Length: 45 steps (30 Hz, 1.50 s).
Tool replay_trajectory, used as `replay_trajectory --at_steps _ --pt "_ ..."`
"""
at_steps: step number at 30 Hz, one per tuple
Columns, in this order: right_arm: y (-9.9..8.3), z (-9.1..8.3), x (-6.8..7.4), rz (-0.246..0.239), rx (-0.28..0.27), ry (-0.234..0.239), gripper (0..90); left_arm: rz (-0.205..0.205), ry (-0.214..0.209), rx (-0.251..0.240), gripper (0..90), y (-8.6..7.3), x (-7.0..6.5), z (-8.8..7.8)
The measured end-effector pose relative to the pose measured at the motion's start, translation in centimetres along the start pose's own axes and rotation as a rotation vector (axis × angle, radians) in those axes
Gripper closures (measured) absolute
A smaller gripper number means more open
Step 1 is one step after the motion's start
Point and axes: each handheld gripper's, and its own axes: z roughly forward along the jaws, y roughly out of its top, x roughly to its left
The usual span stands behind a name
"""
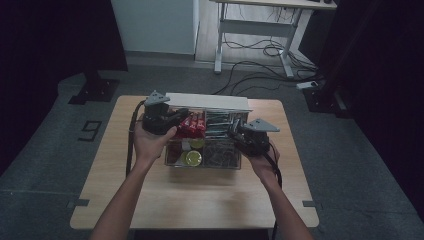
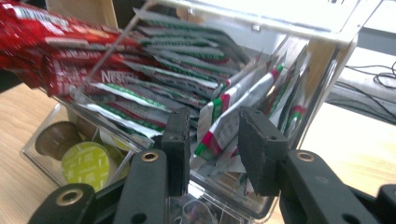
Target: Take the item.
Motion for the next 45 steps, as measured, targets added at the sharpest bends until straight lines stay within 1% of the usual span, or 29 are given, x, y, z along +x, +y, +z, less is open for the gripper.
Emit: replay_trajectory --at_steps 1,3,4,8,10,12,13,15,16,17,20,23,24,25,26,27,30,32,34,35,39,41,45 --pt "0.0 0.1 0.0 0.001 0.001 -0.001 65.5 -0.001 0.000 -0.001 88.7 0.0 0.0 0.0" --pt "0.0 0.2 0.1 -0.003 0.009 -0.008 71.3 -0.002 -0.002 -0.001 88.7 -0.1 0.0 0.1" --pt "0.0 0.2 0.1 -0.003 0.009 -0.008 71.3 -0.002 -0.002 -0.001 88.6 -0.1 0.0 0.1" --pt "0.1 0.5 0.1 -0.018 0.030 -0.026 82.6 -0.002 -0.003 -0.001 88.5 -0.1 0.0 0.1" --pt "0.0 0.4 0.0 -0.018 0.024 -0.038 86.2 -0.002 -0.004 -0.001 88.5 -0.1 0.0 0.1" --pt "-0.1 0.2 -0.2 -0.003 0.013 -0.027 86.8 -0.001 -0.003 -0.001 88.5 -0.1 0.0 0.1" --pt "-0.1 -0.1 -0.3 0.013 -0.006 -0.016 87.0 0.000 -0.003 -0.001 88.4 -0.1 0.0 0.1" --pt "-0.2 -0.2 -0.4 0.018 -0.013 -0.010 87.1 0.000 -0.003 -0.001 88.4 -0.1 0.0 0.1" --pt "-0.2 -0.8 -0.5 0.029 -0.043 0.001 87.3 -0.001 -0.003 -0.002 88.5 -0.1 0.0 0.1" --pt "-0.2 -0.8 -0.5 0.029 -0.043 0.001 87.3 -0.001 -0.003 -0.002 88.5 -0.1 0.0 0.1" --pt "-0.1 -1.5 -0.7 0.046 -0.073 0.021 87.7 -0.002 -0.002 -0.002 88.5 -0.1 0.0 0.2" --pt "-0.4 -2.1 -1.3 0.079 -0.102 0.046 88.0 -0.003 -0.002 -0.004 88.4 -0.1 0.0 0.2" --pt "-0.4 -2.1 -1.3 0.079 -0.102 0.046 88.0 -0.003 -0.002 -0.004 88.5 -0.1 0.0 0.2" --pt "-0.5 -2.3 -1.4 0.093 -0.113 0.062 88.0 -0.004 -0.003 -0.003 88.5 -0.1 0.0 0.3" --pt "-0.5 -2.6 -1.5 0.098 -0.125 0.066 88.1 -0.004 -0.003 -0.003 88.5 -0.1 0.0 0.3" --pt "-0.5 -2.9 -1.4 0.094 -0.139 0.069 88.1 -0.004 -0.003 -0.001 88.5 -0.1 -0.1 0.4" --pt "-0.5 -3.3 -1.4 0.094 -0.153 0.076 88.1 -0.004 -0.004 0.001 88.5 -0.1 -0.1 0.4" --pt "-0.4 -3.9 -1.4 0.101 -0.173 0.088 88.2 -0.005 -0.003 0.001 88.5 -0.1 -0.1 0.5" --pt "-0.4 -4.0 -1.4 0.102 -0.177 0.090 88.2 -0.006 -0.003 0.001 88.5 -0.1 -0.1 0.5" --pt "-0.5 -4.4 -1.5 0.105 -0.191 0.098 88.3 -0.006 -0.003 0.001 88.5 -0.1 -0.1 0.5" --pt "-0.5 -4.9 -1.5 0.107 -0.206 0.108 88.4 -0.006 -0.003 0.001 88.5 -0.1 -0.1 0.5" --pt "-0.5 -5.5 -1.5 0.112 -0.221 0.120 88.4 -0.006 -0.003 0.000 88.5 -0.1 -0.1 0.5" --pt "-0.7 -6.0 -1.6 0.109 -0.230 0.117 88.4 -0.007 -0.004 0.001 88.5 -0.1 -0.1 0.5"
